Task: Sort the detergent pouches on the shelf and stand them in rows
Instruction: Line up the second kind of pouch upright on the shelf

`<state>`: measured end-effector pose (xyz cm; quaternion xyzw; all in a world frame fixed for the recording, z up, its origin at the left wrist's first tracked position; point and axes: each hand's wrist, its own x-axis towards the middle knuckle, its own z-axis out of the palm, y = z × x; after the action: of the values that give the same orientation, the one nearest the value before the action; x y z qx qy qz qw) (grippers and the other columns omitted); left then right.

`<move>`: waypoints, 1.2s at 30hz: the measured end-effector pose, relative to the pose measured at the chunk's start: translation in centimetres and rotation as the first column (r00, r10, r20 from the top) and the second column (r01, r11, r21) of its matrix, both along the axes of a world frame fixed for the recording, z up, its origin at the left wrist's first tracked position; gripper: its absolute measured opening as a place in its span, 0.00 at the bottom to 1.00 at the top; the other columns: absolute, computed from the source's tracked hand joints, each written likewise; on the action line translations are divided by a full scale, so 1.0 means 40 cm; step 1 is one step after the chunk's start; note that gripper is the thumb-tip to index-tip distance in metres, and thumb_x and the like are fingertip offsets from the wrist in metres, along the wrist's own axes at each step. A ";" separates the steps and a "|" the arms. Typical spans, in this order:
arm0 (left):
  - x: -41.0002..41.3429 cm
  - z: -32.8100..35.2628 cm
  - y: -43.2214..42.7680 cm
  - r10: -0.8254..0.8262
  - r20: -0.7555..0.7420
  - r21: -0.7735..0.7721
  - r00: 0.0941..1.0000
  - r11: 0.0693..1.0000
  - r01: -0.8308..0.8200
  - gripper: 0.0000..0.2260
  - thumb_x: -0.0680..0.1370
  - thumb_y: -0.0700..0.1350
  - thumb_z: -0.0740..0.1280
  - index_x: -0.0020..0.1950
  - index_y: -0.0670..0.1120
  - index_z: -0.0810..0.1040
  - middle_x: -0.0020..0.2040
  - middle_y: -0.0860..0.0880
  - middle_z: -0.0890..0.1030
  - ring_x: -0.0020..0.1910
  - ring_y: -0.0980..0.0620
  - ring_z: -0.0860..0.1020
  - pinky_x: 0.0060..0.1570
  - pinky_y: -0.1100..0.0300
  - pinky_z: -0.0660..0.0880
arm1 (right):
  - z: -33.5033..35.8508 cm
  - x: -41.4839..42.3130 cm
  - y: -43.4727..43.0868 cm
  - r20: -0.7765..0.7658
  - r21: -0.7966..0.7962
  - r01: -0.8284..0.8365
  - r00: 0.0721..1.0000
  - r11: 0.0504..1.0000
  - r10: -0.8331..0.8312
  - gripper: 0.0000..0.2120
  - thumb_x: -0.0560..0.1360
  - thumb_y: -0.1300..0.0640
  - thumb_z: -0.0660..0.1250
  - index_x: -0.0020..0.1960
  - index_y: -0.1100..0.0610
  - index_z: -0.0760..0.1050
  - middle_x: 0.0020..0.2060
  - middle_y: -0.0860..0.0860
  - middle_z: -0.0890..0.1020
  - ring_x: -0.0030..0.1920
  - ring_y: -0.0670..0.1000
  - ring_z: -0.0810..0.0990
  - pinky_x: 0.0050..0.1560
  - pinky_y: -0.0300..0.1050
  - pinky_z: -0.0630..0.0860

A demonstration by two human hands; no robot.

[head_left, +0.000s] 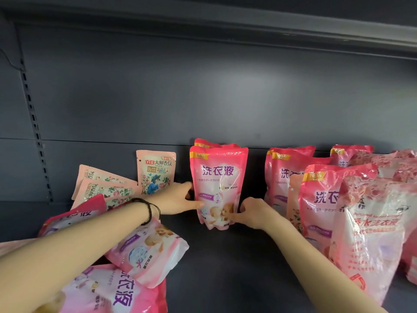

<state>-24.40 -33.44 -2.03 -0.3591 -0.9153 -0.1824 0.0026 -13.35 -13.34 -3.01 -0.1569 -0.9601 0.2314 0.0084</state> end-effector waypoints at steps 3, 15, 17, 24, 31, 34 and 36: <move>0.003 0.034 -0.038 -0.100 -0.412 -0.353 0.906 0.934 -0.057 0.27 0.74 0.70 0.56 0.60 0.53 0.76 0.51 0.53 0.81 0.49 0.53 0.78 0.44 0.58 0.75 | 0.048 0.009 -0.008 0.139 0.285 -0.068 0.990 0.956 0.028 0.19 0.74 0.40 0.67 0.44 0.57 0.70 0.36 0.49 0.74 0.43 0.52 0.77 0.44 0.44 0.74; 0.060 0.065 -0.243 -0.224 -0.662 -0.350 0.715 0.936 -0.031 0.23 0.73 0.70 0.51 0.41 0.53 0.73 0.38 0.54 0.78 0.40 0.52 0.76 0.41 0.59 0.69 | 0.158 0.032 -0.148 0.053 0.628 -0.303 0.936 0.717 0.349 0.33 0.75 0.30 0.50 0.48 0.57 0.78 0.43 0.51 0.81 0.44 0.53 0.80 0.42 0.46 0.75; 0.066 0.069 -0.297 -0.206 -0.649 -0.347 0.732 0.937 -0.044 0.23 0.73 0.70 0.52 0.46 0.54 0.76 0.41 0.54 0.79 0.43 0.52 0.78 0.41 0.59 0.68 | 0.166 0.025 -0.192 0.005 0.692 -0.302 0.910 0.656 0.414 0.34 0.75 0.29 0.49 0.47 0.56 0.78 0.42 0.51 0.81 0.44 0.53 0.80 0.41 0.46 0.74; 0.052 0.100 -0.485 -0.123 -0.606 -0.385 0.786 0.910 -0.155 0.24 0.71 0.72 0.49 0.43 0.56 0.74 0.41 0.55 0.80 0.43 0.53 0.77 0.47 0.57 0.74 | 0.177 -0.010 -0.348 0.030 0.751 -0.366 0.850 0.550 0.526 0.33 0.75 0.29 0.48 0.44 0.58 0.75 0.37 0.51 0.76 0.40 0.54 0.77 0.40 0.47 0.73; -0.001 0.087 -0.594 -0.031 -0.445 -0.385 0.895 0.909 -0.161 0.22 0.75 0.70 0.53 0.45 0.55 0.77 0.42 0.57 0.79 0.41 0.56 0.76 0.43 0.58 0.69 | 0.156 -0.094 -0.508 0.049 0.721 -0.373 0.868 0.584 0.494 0.37 0.74 0.27 0.46 0.52 0.56 0.78 0.42 0.51 0.77 0.41 0.54 0.74 0.38 0.46 0.70; -0.029 0.048 -0.589 0.064 -0.238 -0.318 0.969 0.938 -0.140 0.22 0.76 0.68 0.55 0.50 0.54 0.80 0.48 0.55 0.82 0.46 0.54 0.79 0.46 0.57 0.75 | 0.124 -0.148 -0.554 0.006 0.533 -0.403 0.881 0.744 0.473 0.37 0.73 0.26 0.46 0.46 0.57 0.78 0.41 0.51 0.79 0.44 0.54 0.77 0.42 0.48 0.74; -0.047 0.012 -0.570 0.091 -0.111 -0.241 0.990 0.964 -0.116 0.26 0.76 0.67 0.55 0.49 0.47 0.81 0.45 0.50 0.82 0.43 0.51 0.80 0.41 0.58 0.74 | 0.097 -0.192 -0.561 -0.028 0.371 -0.409 0.892 0.834 0.451 0.37 0.75 0.29 0.47 0.43 0.61 0.77 0.38 0.53 0.79 0.44 0.54 0.78 0.47 0.50 0.75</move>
<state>-26.28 -56.22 -1.53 -0.3169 -0.9471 -0.0489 0.0126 -21.03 -35.77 0.88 0.0807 -0.9942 0.0588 0.0394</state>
